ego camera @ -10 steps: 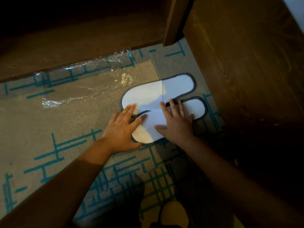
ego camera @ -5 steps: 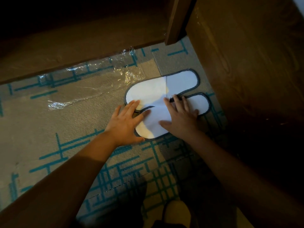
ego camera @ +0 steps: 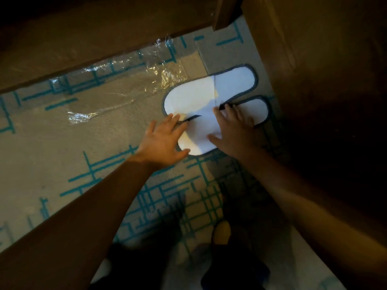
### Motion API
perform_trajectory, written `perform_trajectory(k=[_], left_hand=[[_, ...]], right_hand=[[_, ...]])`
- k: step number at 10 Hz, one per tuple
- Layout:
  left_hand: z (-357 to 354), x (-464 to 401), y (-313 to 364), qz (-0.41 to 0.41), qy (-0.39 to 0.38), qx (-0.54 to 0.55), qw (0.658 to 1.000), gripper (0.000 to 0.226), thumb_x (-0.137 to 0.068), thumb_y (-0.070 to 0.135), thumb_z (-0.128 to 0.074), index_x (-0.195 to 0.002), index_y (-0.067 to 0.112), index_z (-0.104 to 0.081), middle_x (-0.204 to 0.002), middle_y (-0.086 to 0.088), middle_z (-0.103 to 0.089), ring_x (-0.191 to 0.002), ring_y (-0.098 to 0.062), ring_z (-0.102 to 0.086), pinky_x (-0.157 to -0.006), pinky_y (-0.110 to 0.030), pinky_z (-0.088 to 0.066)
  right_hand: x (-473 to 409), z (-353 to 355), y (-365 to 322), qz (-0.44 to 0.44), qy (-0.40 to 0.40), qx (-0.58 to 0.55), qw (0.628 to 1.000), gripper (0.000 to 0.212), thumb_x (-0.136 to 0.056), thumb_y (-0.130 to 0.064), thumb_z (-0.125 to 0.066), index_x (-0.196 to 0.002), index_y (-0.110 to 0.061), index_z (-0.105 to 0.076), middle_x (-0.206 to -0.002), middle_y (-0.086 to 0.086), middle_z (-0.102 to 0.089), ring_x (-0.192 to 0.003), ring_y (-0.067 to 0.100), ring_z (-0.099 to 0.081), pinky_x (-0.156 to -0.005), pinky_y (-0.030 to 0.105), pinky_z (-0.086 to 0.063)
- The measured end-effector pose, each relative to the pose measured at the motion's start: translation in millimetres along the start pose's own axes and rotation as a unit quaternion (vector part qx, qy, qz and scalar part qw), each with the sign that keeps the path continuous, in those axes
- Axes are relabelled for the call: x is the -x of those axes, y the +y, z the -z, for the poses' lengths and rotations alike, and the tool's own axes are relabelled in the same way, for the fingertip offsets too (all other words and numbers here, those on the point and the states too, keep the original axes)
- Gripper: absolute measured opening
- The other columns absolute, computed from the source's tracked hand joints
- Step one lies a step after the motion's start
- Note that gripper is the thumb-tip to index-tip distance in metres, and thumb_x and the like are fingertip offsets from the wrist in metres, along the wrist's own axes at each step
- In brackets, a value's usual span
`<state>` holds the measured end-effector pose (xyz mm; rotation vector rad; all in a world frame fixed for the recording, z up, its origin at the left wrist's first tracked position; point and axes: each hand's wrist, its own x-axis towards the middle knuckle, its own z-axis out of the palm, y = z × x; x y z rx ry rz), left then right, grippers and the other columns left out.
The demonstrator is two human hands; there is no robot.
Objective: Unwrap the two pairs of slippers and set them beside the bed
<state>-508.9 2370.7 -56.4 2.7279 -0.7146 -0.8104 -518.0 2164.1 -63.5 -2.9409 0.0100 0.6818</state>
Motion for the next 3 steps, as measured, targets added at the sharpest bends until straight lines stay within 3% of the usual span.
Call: perform_trajectory(k=[1,2,3], left_hand=[[33,32,14,0.048,0.032,0.08,0.995,0.077,-0.069,0.055,-0.028,-0.129,0.012,-0.051,-0.128,-0.018,-0.058,-0.117,-0.035,-0.054,-0.097,-0.045,-0.042],[74,76,27,0.125,0.009,0.102,0.987,0.058,-0.078,0.049,-0.043,-0.127,0.018,-0.051,-0.124,-0.012,-0.061,-0.114,-0.032,-0.056,-0.094,-0.041,-0.045],[120,116,43,0.187,-0.036,0.107,0.976,0.047,-0.083,0.042,-0.052,-0.126,0.025,-0.05,-0.127,-0.007,-0.059,-0.117,-0.029,-0.054,-0.096,-0.039,-0.045]], right_hand=[[21,32,-19,-0.009,-0.034,0.02,0.999,0.05,-0.086,-0.04,-0.052,-0.129,-0.016,-0.044,-0.133,0.015,-0.048,-0.123,0.035,-0.044,-0.099,0.05,-0.035],[59,80,-43,0.001,-0.06,-0.018,0.998,0.033,-0.091,-0.032,-0.046,-0.115,-0.01,-0.052,-0.107,0.016,-0.06,-0.095,0.036,-0.058,-0.079,0.041,-0.047],[100,132,-55,0.028,-0.109,-0.014,0.994,0.021,-0.094,-0.027,-0.042,-0.101,-0.009,-0.049,-0.075,0.008,-0.049,-0.066,0.026,-0.049,-0.054,0.03,-0.033]])
